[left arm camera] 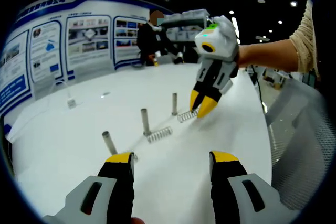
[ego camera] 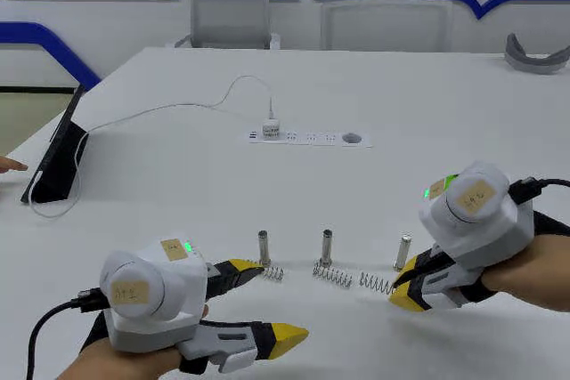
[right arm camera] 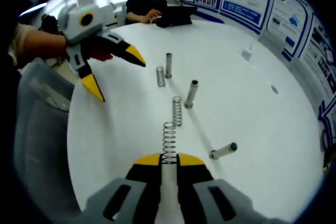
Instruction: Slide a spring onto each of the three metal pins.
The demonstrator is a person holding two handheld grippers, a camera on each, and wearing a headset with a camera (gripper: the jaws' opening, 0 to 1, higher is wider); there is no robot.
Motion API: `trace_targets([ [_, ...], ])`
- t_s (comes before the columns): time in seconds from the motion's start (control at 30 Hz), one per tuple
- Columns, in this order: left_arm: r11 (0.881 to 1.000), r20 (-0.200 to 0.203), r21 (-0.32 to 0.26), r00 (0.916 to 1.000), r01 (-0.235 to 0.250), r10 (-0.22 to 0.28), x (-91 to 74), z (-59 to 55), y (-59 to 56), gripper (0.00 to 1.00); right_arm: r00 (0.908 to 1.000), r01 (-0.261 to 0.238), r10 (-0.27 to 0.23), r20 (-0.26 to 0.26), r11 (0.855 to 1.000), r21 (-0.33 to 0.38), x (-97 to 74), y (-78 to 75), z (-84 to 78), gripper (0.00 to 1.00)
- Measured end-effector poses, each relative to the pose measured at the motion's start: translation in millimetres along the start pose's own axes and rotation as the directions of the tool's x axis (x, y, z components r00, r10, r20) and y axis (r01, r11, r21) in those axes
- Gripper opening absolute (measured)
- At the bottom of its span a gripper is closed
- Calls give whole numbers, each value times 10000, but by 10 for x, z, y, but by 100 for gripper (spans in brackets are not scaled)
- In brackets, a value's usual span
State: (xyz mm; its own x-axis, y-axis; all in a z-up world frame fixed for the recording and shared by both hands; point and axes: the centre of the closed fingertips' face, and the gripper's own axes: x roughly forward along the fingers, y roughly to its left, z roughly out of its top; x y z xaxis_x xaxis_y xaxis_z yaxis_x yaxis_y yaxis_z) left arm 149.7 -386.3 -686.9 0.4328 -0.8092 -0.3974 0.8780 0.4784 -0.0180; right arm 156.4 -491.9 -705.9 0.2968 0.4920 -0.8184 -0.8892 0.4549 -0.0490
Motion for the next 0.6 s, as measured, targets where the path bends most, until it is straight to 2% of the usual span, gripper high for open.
trace_targets([
  [0.23, 9993, -52, 162, 9994, 348, -348, 76, 9, -107, 55, 9996, -283, 287, 72, 9981, -542, 1, 105, 92, 12],
  [0.6, 9943, -195, 539, 9957, 919, -910, 161, 21, -288, 48, 9967, -788, 805, 69, 9873, -1380, -4, 273, 169, 12],
])
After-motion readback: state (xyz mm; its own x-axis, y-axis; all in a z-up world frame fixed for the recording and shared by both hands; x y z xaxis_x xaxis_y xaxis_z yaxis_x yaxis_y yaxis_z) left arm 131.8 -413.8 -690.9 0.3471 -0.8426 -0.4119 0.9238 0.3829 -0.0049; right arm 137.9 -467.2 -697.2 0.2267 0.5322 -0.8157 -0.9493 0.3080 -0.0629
